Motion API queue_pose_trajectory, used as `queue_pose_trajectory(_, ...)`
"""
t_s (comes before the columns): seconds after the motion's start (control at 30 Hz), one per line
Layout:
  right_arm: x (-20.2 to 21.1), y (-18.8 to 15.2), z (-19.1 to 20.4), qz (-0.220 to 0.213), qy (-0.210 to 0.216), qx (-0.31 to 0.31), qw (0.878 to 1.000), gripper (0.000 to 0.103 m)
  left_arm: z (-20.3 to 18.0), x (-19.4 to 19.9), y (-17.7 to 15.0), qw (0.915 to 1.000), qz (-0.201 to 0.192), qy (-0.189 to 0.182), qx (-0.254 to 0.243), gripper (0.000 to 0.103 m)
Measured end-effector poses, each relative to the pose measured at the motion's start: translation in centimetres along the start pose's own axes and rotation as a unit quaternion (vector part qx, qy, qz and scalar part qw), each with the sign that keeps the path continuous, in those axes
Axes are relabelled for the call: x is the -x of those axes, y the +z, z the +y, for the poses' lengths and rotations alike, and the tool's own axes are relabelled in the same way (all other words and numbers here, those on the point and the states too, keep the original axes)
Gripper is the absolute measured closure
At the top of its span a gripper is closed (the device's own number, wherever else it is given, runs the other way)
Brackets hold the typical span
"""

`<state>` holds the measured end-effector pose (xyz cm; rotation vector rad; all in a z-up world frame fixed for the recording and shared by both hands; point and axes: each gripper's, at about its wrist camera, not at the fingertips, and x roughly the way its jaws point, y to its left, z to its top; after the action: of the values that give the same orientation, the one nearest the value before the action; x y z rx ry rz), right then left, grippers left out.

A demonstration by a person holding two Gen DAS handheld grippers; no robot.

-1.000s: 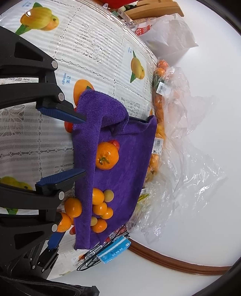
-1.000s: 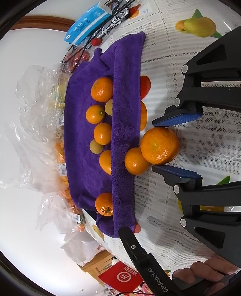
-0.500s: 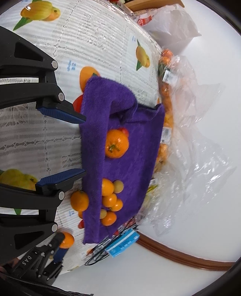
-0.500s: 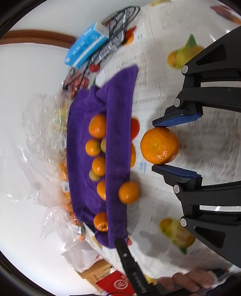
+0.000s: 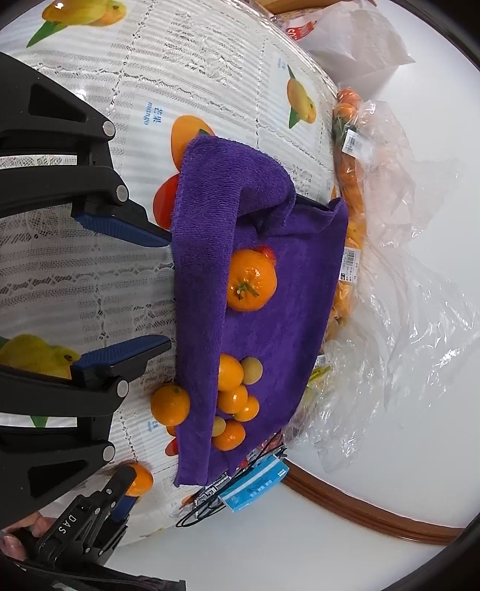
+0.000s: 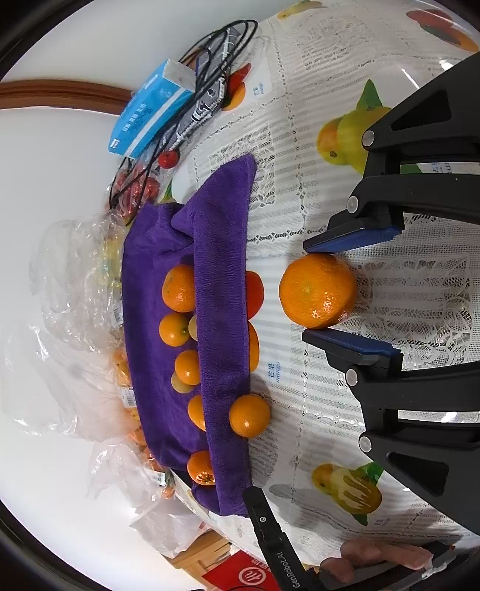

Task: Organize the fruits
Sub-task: 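Lift the mandarin with right tool while left tool moves toward an orange on the cloth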

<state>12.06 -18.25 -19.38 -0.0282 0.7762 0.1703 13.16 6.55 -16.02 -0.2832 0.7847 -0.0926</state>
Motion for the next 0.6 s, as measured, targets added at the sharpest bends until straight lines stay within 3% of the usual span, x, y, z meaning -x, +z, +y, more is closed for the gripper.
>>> queue_pose_trajectory(0.27,-0.1,0.0,-1.1,0.002,0.033,-0.030,0.999,0.062,-1.5,-0.2,-0.3,0.9992,0.012,-0.019,-0.032,0.057)
queue_pose_trajectory(0.43,0.0,-0.1,-1.3,0.001,0.034,-0.034,0.999,0.062,-3.6,-0.8,-0.7,0.9969,0.029,0.002,-0.073,0.055)
queue_pose_trajectory(0.6,0.1,-0.2,-1.8,0.000,0.040,-0.046,0.998,0.062,-4.8,-0.9,-1.1,0.9966,0.031,0.001,-0.077,0.055)
